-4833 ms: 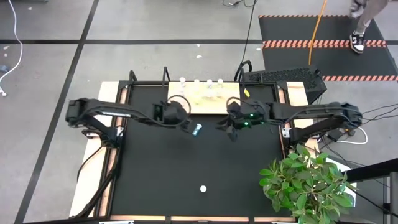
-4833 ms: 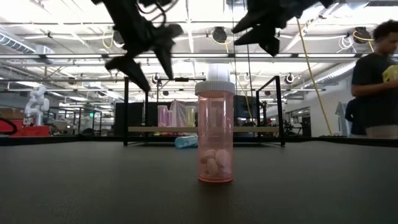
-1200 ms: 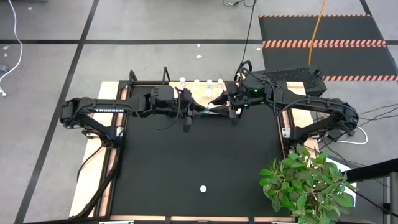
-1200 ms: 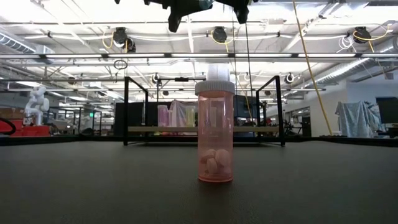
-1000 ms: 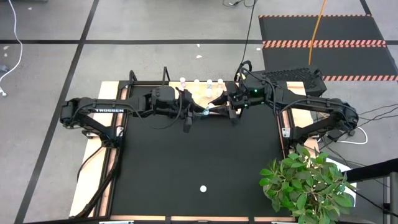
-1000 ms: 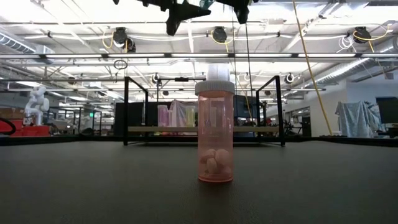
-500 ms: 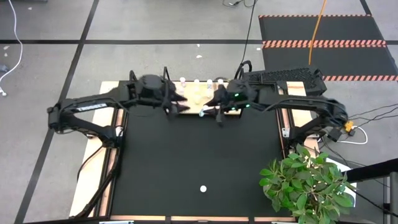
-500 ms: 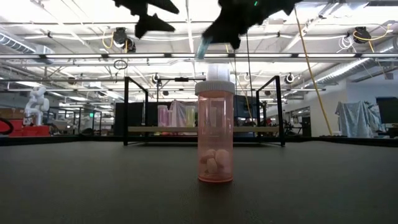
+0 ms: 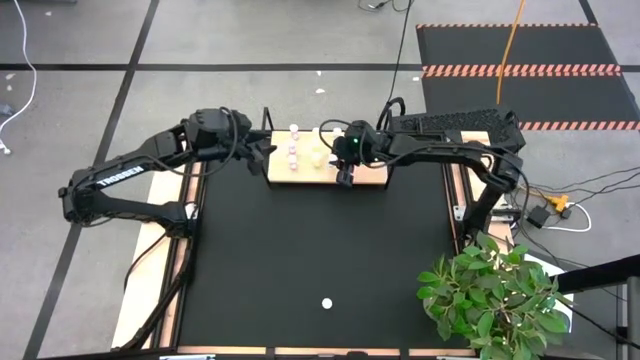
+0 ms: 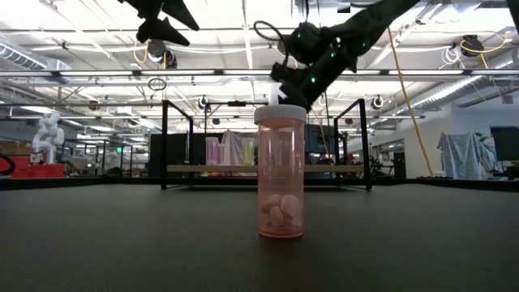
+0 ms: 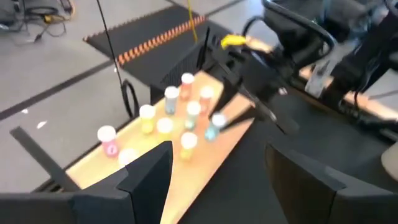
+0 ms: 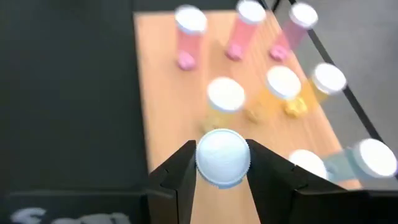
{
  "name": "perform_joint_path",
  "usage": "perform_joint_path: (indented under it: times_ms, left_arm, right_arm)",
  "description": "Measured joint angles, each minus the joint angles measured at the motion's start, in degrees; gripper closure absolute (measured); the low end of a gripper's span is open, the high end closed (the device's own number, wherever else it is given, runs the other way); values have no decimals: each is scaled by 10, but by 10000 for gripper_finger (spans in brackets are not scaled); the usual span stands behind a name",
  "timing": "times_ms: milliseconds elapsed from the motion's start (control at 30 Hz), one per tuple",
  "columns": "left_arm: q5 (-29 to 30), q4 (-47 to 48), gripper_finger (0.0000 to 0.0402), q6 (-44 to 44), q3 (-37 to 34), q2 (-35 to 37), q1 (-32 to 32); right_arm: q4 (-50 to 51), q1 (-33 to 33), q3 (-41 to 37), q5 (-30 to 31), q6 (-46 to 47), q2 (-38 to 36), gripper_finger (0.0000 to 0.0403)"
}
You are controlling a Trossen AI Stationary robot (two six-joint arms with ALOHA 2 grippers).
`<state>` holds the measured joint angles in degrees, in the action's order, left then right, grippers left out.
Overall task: Pick and place medicine bottles onto shelf by color
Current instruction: Put the blue pill bottle on the shelf aligned with the other blue pill bottles
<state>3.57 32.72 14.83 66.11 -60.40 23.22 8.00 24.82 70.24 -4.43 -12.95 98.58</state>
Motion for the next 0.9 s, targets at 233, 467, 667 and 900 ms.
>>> perform_joint_path:
  times_ms: [233,467,667,900]
  left_arm:
    - [0,31,149,-24,0,-6,0]
    - [1,24,149,-58,0,-13,8]
    - [1,3,149,-69,0,-19,19]
    - [1,-11,149,-74,0,-28,26]
  right_arm:
    - [0,21,0,-1,-32,26,284]
    - [1,34,0,-3,-36,26,284]
    - [7,44,0,-46,-14,26,284]
    - [19,46,0,-47,-14,26,284]
